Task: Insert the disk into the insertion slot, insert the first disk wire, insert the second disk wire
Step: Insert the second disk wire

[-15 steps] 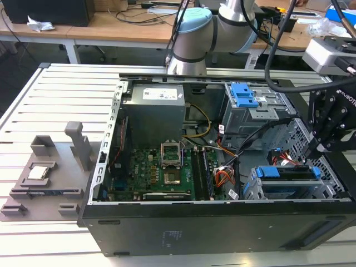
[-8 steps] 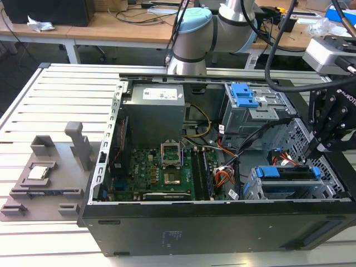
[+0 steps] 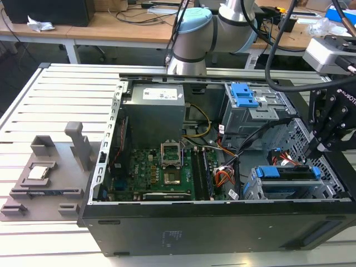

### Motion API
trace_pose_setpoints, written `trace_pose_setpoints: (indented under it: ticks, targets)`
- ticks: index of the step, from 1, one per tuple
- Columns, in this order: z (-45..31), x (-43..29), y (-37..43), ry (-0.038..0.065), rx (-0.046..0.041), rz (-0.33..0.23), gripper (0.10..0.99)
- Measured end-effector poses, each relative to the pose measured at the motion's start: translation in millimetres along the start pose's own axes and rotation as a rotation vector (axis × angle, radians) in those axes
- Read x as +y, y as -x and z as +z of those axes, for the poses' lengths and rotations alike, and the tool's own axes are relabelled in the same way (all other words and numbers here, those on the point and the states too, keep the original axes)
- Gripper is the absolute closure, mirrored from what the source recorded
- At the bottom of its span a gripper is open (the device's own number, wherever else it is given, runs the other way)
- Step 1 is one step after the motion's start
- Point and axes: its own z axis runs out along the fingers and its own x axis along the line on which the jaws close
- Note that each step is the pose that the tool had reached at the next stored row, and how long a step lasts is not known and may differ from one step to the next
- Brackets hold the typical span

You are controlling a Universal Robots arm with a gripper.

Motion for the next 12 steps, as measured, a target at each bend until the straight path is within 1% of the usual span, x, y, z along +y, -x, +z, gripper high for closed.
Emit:
trace_pose_setpoints:
  ticks: [2,9,12]
  targets:
    - [-0.2,0.0,0.0,0.0,0.0,0.0,0.784]
    - [-0.3,3.5,5.6,0.0,0.0,0.0,0.784]
    - [-0.1,7.2,7.5,0.0,0.0,0.0,0.784]
